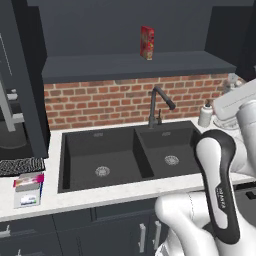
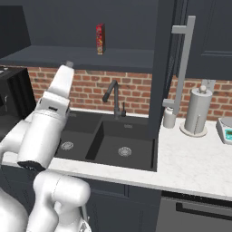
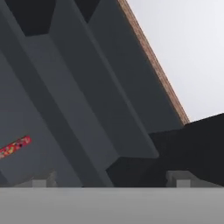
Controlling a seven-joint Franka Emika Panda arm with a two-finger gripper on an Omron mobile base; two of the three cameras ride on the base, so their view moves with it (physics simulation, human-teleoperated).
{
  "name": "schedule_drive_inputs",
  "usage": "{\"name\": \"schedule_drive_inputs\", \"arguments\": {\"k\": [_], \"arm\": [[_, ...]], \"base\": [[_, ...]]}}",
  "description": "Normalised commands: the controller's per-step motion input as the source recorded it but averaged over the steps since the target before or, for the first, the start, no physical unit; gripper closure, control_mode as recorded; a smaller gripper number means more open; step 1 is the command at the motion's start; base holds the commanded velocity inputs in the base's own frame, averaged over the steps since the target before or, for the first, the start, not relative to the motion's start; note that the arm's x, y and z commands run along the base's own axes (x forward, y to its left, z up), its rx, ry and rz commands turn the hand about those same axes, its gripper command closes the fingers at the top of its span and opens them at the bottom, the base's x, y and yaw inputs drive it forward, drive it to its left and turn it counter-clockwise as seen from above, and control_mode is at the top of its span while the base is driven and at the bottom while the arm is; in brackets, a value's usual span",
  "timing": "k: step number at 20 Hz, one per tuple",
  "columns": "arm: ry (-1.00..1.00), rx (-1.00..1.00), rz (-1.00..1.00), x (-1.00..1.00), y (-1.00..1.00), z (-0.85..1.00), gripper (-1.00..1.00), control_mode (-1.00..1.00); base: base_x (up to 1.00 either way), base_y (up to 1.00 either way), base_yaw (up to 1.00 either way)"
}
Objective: Pick the bar and place it on the digital scale for weighing, and close the cabinet.
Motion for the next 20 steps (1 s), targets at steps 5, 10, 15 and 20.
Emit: {"name": "schedule_drive_inputs", "arguments": {"k": [5,10,15,20], "arm": [[0.0,-0.05,-0.11,-1.0,-0.31,-0.53,-1.0,-1.0],[0.21,-0.08,-0.04,-0.41,-0.02,-0.74,-1.0,-1.0],[0.18,-0.01,0.11,0.12,-0.33,-0.89,-1.0,-1.0],[0.11,0.01,0.14,0.04,-0.73,-0.5,-1.0,-1.0]], "base": [[0.0,0.0,0.0],[0.0,0.0,0.0],[0.0,0.0,0.0],[0.0,0.0,0.0]]}}
